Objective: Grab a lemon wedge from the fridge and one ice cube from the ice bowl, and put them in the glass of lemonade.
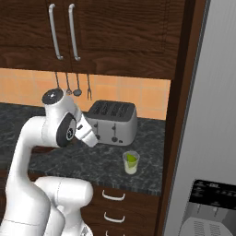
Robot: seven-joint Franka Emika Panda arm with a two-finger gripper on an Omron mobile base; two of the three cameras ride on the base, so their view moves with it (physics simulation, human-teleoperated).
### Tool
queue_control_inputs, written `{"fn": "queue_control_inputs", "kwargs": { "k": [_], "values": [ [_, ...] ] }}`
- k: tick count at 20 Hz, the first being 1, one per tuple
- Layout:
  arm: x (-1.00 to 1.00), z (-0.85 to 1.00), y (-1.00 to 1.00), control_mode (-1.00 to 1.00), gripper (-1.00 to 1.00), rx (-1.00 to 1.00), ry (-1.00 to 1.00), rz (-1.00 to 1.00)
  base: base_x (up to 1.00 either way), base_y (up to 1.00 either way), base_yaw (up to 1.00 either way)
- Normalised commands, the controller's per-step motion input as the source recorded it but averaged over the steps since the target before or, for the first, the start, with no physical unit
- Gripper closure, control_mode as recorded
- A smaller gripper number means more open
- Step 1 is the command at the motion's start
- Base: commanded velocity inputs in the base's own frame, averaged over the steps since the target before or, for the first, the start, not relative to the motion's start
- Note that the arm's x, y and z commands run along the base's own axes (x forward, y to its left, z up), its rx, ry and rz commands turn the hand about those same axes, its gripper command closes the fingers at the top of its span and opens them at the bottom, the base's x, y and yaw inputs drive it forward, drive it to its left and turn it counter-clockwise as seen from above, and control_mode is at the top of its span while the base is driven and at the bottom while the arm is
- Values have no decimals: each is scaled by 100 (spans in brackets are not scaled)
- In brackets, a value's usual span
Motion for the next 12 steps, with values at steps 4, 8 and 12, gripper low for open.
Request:
{"fn": "queue_control_inputs", "kwargs": {
  "k": [4, 8, 12],
  "values": [
    [49, -31, -100, -100, 100, 26, 61, 0, 0, 0, 0],
    [77, -31, -91, -100, 100, 14, 61, 0, 0, 0, 0],
    [42, -35, -21, -100, 100, -8, 16, -1, 0, 0, 0]
  ]
}}
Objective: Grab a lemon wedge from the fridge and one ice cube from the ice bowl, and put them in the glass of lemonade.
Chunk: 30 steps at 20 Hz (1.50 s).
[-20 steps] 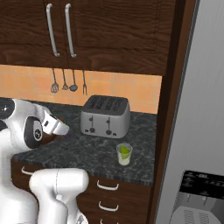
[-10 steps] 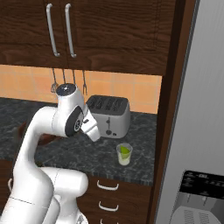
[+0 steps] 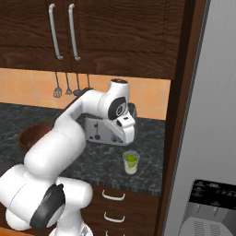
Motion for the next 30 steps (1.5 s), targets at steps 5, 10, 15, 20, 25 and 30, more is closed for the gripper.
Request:
{"fn": "queue_control_inputs", "kwargs": {
  "k": [5, 10, 15, 20, 25, 30],
  "values": [
    [60, -91, -66, -100, 100, -14, 7, 0, 0, 0, 0],
    [50, -68, -16, -100, 100, -4, 7, 0, 0, 0, 0],
    [-3, -30, -6, -100, 100, 0, 0, 0, 0, 0, 0],
    [-38, -3, -26, -100, 100, 0, 0, 0, 0, 0, 0],
    [0, -16, 0, -100, 100, 0, 0, 0, 0, 0, 0],
    [0, -28, 2, -100, 100, 0, 0, 0, 0, 0, 0]
  ]
}}
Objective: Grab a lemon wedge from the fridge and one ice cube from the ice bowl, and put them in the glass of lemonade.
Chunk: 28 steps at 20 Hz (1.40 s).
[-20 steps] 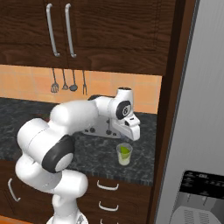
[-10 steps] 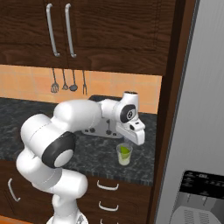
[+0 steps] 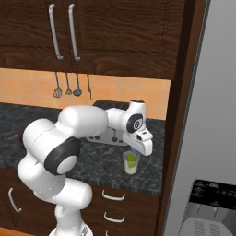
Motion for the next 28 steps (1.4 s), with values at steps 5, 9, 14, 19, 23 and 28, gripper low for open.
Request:
{"fn": "queue_control_inputs", "kwargs": {
  "k": [5, 9, 14, 19, 23, 28],
  "values": [
    [0, -14, 1, -100, 100, 0, 0, 0, 0, 0, 0],
    [-4, 0, 0, -100, 100, 0, 0, 0, 0, 0, 0],
    [-13, 0, 8, -100, 100, 0, -3, 0, 0, 0, 0],
    [-14, 2, 20, -100, 100, 0, -4, 4, 0, 0, 0],
    [-5, 4, -3, -100, 100, 0, -3, 0, 0, 0, 0],
    [-4, 7, 0, -100, 100, 0, -4, 0, 0, 0, 0]
  ]
}}
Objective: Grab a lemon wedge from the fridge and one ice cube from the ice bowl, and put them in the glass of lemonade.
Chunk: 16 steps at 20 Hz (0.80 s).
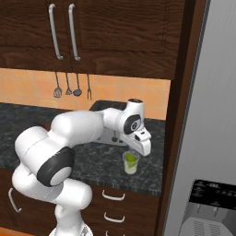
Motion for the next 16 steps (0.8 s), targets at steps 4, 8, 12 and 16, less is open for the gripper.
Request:
{"fn": "queue_control_inputs", "kwargs": {
  "k": [4, 8, 12, 16],
  "values": [
    [-16, 0, 28, -100, 100, -1, -1, 4, 0, 0, 0],
    [-1, 0, 6, -100, -100, 0, 0, 1, 0, 0, 0],
    [-10, 5, 0, -100, -100, 0, -4, 0, 0, 0, 0],
    [-13, 31, 0, -100, -100, 0, -19, 0, 0, 0, 0]
  ]
}}
